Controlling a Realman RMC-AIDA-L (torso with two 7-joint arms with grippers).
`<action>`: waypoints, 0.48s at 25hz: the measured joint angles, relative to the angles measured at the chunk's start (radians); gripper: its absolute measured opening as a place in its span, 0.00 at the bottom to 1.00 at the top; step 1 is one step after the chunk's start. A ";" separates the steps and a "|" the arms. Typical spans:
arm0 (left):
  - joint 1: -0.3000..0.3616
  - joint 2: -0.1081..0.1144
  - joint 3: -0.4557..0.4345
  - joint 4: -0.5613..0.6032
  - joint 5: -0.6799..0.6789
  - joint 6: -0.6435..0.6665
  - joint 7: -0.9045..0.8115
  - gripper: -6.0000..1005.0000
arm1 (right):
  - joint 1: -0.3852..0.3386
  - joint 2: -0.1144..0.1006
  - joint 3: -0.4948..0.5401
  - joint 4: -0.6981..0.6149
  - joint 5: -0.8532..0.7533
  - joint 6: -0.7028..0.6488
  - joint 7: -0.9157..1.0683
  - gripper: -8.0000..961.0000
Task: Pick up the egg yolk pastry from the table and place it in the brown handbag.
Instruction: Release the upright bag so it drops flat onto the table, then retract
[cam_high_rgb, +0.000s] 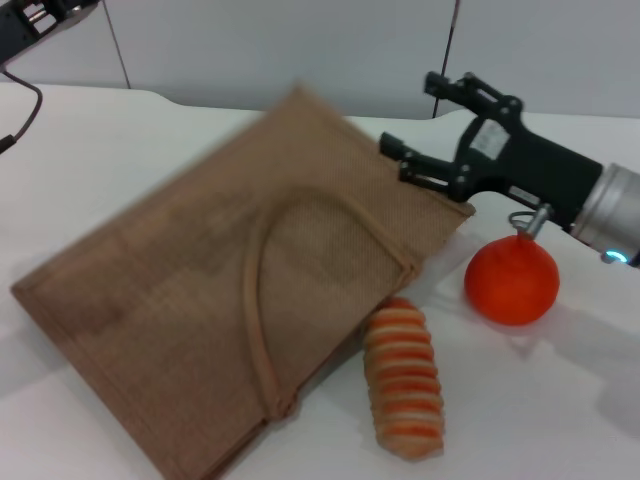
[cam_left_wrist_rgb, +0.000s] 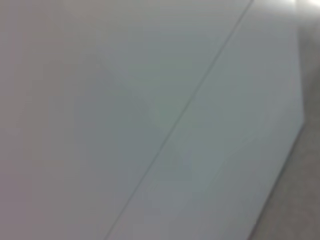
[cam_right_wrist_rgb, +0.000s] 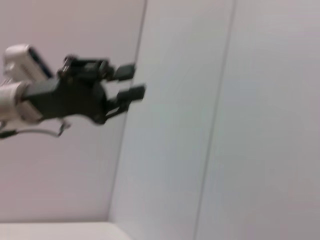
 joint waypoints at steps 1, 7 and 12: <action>0.000 0.000 0.000 0.000 0.000 0.004 0.000 0.23 | -0.009 0.000 0.016 -0.004 0.000 -0.010 -0.001 0.93; 0.009 -0.012 0.000 0.000 -0.003 0.072 0.052 0.35 | -0.061 0.001 0.121 -0.028 0.001 -0.088 -0.011 0.93; 0.014 -0.025 -0.010 -0.046 -0.026 0.113 0.169 0.53 | -0.122 0.002 0.226 -0.029 0.002 -0.188 -0.051 0.92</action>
